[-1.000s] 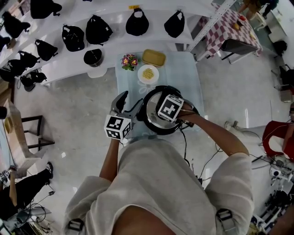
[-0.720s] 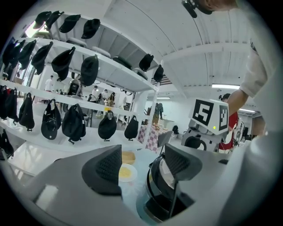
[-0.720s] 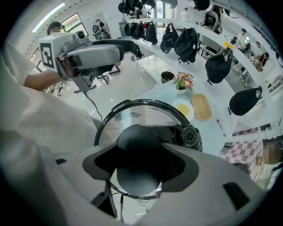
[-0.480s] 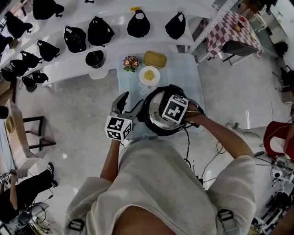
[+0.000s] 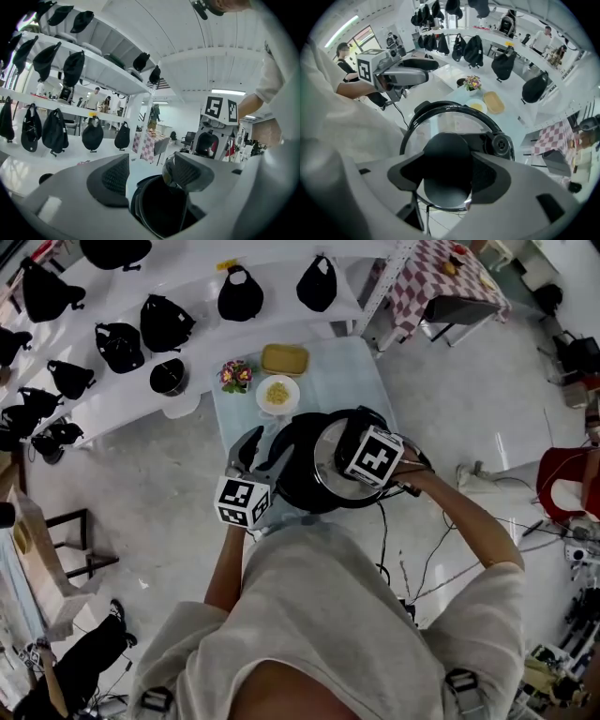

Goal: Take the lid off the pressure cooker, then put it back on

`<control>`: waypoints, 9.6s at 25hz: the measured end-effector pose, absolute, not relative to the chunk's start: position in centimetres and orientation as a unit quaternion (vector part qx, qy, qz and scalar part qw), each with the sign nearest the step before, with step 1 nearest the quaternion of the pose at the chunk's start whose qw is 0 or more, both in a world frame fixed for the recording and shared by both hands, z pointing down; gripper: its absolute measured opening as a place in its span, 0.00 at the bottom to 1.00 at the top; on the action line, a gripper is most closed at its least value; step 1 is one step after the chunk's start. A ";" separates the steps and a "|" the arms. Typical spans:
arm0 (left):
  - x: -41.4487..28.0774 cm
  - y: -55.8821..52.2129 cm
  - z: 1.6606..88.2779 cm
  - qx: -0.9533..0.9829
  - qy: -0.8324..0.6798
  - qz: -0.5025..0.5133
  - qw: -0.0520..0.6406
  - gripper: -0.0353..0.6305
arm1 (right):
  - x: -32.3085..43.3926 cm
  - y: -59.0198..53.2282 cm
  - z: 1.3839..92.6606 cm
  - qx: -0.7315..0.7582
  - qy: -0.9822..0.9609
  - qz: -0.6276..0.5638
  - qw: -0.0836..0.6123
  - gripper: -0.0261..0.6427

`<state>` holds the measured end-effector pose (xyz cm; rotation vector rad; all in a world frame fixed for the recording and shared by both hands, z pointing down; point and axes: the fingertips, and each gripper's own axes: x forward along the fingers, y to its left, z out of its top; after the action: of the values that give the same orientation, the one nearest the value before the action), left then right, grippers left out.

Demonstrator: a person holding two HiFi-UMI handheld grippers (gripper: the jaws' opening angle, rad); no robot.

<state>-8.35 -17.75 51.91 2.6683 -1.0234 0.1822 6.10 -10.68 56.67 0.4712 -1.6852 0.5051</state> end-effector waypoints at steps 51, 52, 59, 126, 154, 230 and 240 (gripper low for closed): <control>5.2 -16.8 51.5 0.939 -0.298 0.137 0.107 0.51 | 25.1 -10.3 80.5 0.332 -0.664 0.350 0.571 0.44; 4.9 -16.8 51.5 0.938 -0.300 0.137 0.108 0.51 | 25.1 -10.4 80.7 0.333 -0.663 0.348 0.573 0.44; 4.3 -17.1 51.6 0.935 -0.307 0.136 0.111 0.51 | 24.9 -10.7 80.8 0.332 -0.664 0.344 0.576 0.45; 3.7 -16.7 47.9 0.943 -0.312 0.082 0.078 0.51 | 20.2 -10.3 50.2 0.577 -0.797 0.107 0.141 0.47; -0.7 -17.1 47.9 0.921 -0.368 0.098 0.083 0.51 | 25.6 -10.2 79.7 0.406 -0.676 0.361 0.497 0.49; -15.4 -16.0 48.3 0.884 -0.452 0.049 0.108 0.51 | -0.2 -10.5 58.2 0.128 -0.799 0.152 0.567 0.45; -16.0 -15.9 48.4 0.885 -0.450 0.051 0.109 0.51 | -2.3 -10.6 59.9 0.144 -0.788 0.152 0.578 0.45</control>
<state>-15.98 -15.93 48.42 2.6010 -1.3235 0.1500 -2.30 -10.57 59.87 0.3366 -1.8442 0.3558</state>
